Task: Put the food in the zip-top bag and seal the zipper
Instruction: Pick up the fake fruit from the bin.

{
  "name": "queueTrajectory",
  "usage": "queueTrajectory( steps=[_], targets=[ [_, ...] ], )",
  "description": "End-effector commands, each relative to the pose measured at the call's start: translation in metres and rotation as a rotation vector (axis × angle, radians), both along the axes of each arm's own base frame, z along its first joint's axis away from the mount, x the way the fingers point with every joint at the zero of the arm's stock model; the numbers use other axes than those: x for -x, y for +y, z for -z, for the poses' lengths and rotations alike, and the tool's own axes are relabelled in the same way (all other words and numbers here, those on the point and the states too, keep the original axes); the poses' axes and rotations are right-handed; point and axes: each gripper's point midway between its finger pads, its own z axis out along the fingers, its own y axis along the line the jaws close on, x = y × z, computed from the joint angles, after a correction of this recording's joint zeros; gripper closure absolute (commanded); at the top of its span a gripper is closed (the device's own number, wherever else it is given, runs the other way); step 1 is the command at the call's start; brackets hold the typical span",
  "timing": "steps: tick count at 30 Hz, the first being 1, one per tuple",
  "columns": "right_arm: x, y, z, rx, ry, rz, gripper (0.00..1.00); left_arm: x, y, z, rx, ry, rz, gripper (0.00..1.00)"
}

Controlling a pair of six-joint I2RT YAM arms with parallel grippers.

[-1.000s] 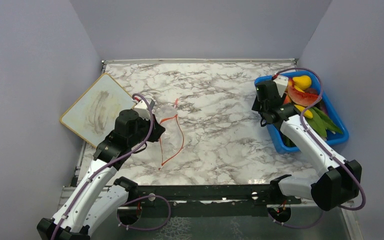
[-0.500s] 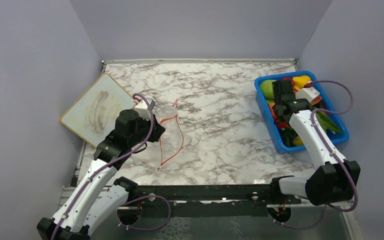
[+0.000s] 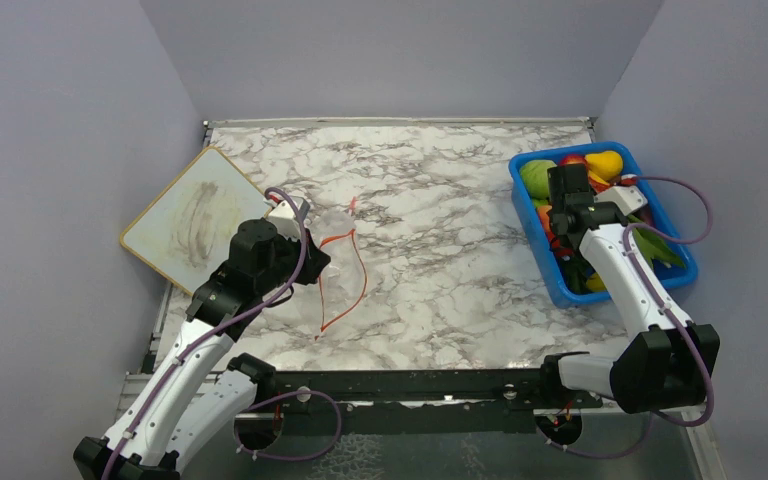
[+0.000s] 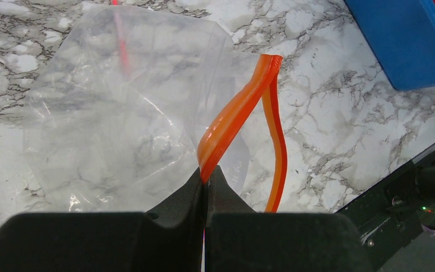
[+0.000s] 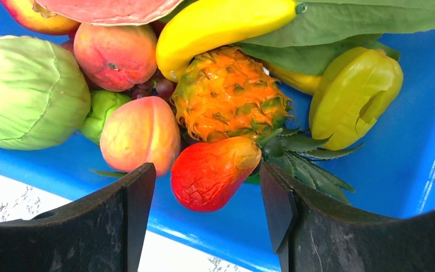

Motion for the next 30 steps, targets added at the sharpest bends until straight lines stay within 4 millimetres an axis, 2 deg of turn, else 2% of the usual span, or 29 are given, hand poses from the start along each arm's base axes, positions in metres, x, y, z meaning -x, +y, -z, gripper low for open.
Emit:
queueTrajectory(
  steps=[1, 7, 10, 18, 30],
  targets=[
    [-0.004, 0.004, 0.021, -0.06, -0.027, 0.013, 0.32, -0.003, 0.001, -0.007, 0.003, -0.037, -0.004, 1.0],
    [-0.01, 0.003, 0.037, -0.084, -0.036, 0.031, 0.33, -0.002, 0.002, -0.008, 0.007, -0.042, -0.005, 1.0],
    [-0.01, 0.003, 0.042, -0.089, -0.031, 0.04, 0.38, -0.002, 0.001, -0.008, 0.009, -0.041, -0.004, 1.0],
    [-0.004, -0.006, 0.028, -0.05, -0.078, 0.064, 0.56, -0.002, 0.001, -0.007, 0.006, -0.038, -0.003, 1.0],
    [0.008, -0.013, 0.022, -0.008, -0.079, 0.057, 0.62, -0.001, 0.002, -0.01, 0.011, -0.05, -0.007, 1.0]
  ],
)
